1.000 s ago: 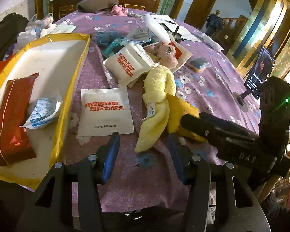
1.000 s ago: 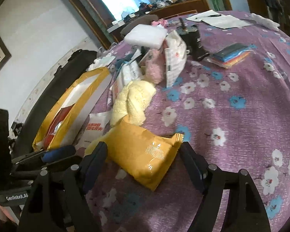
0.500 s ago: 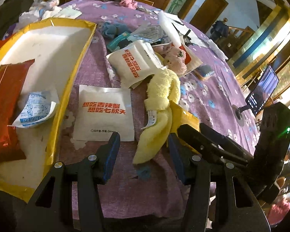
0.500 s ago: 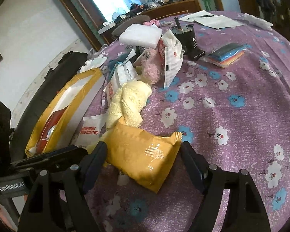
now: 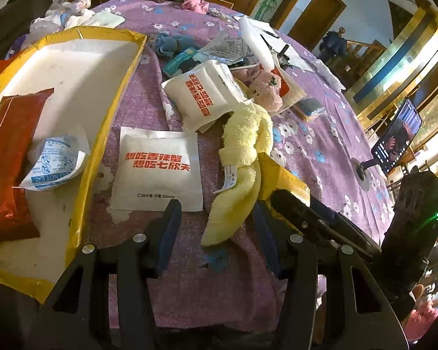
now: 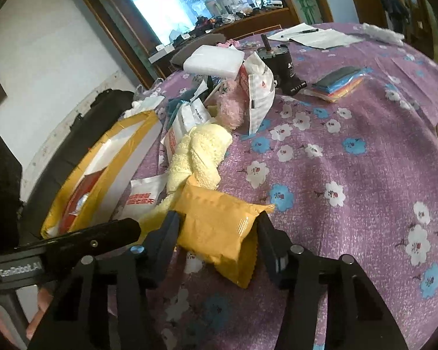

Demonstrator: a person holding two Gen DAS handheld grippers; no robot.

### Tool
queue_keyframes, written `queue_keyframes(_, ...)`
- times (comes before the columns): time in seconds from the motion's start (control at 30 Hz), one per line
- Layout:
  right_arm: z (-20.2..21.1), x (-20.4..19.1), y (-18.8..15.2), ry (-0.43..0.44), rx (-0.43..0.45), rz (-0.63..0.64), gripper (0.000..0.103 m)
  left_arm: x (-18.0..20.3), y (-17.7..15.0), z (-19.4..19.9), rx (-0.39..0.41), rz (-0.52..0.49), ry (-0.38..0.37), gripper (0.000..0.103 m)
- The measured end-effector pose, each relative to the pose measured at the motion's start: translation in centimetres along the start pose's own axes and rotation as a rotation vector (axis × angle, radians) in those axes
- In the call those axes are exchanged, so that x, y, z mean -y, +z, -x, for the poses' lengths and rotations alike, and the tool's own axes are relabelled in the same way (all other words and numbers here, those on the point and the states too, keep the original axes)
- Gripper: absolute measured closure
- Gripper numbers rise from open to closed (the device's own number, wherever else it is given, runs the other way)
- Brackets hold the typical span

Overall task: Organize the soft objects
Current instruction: 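Grasp the yellow padded pouch with right gripper while left approaches the yellow towel, then grasp the yellow fuzzy towel with left gripper while right holds the pouch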

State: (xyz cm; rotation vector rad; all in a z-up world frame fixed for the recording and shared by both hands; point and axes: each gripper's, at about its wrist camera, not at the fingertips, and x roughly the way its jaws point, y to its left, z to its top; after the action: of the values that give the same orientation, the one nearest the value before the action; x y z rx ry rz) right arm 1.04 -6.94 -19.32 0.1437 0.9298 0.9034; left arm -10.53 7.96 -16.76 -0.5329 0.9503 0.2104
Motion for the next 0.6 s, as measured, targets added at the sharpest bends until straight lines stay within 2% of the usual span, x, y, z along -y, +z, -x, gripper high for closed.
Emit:
queue_keyframes(0.23,1.4,0.8,0.3,0.023,0.036,-0.040,0.054,0.5,-0.2,0.8,0.019,-0.040,0.008,0.052)
queue_keyframes(0.6,4.1,1.0,1.1,-0.023,0.057,-0.065,0.054,2.5,0.4,2.8,0.057,-0.085,-0.009,0.052)
